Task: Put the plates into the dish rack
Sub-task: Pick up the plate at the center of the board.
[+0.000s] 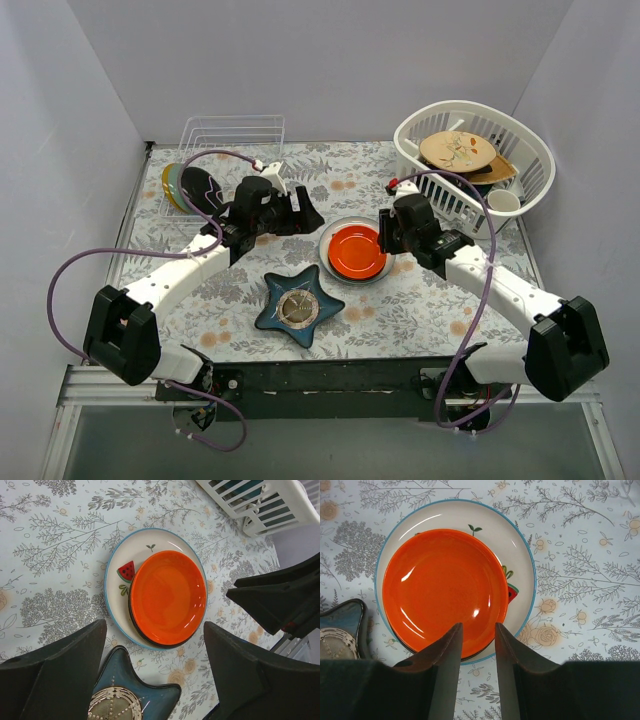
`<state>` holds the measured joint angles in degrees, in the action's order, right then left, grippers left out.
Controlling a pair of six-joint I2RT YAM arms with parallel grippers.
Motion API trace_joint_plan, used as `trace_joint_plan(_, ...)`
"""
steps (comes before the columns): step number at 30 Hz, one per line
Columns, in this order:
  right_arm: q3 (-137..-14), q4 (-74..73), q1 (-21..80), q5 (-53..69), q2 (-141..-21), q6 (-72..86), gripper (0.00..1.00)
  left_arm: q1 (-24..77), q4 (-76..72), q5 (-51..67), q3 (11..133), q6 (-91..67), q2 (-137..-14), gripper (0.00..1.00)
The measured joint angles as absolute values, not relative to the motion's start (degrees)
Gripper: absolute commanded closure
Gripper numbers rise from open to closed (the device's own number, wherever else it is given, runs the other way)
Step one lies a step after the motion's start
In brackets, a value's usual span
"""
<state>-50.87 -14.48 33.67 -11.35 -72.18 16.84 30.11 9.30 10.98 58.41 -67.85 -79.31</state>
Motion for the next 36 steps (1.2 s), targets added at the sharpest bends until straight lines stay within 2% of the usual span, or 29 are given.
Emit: trace_joint_plan(36, -45.0, -6.2, 30.1, -8.8, -80.3, 16.6, 0.65, 30.8, 9.5, 8.3, 56.7, -68.4, -79.3, 0.23)
